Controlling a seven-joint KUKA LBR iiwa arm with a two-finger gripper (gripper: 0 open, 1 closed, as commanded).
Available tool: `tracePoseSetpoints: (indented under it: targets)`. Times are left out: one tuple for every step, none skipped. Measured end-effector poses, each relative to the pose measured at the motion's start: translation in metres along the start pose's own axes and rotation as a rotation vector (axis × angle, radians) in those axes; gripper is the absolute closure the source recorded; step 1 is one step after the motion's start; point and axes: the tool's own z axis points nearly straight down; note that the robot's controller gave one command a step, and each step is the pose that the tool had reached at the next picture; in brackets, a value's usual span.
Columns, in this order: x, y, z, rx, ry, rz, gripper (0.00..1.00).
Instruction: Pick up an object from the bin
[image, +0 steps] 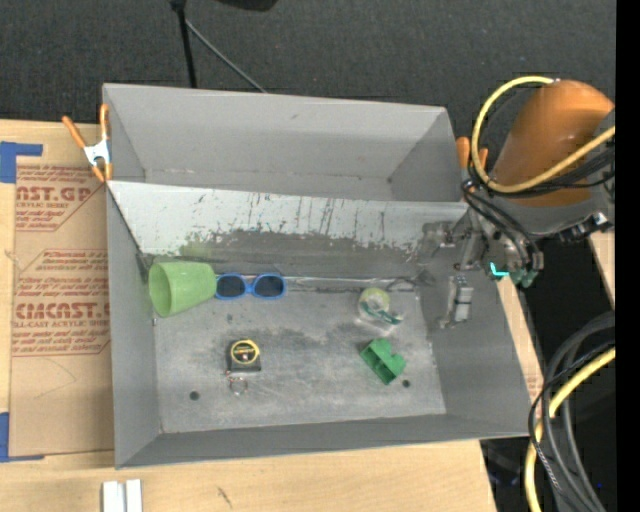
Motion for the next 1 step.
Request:
tracePoseSetpoints:
  targets:
    - [0.0605, -0.0177, 0.0604, -0.001, 0.002, -0.111, 0.0]
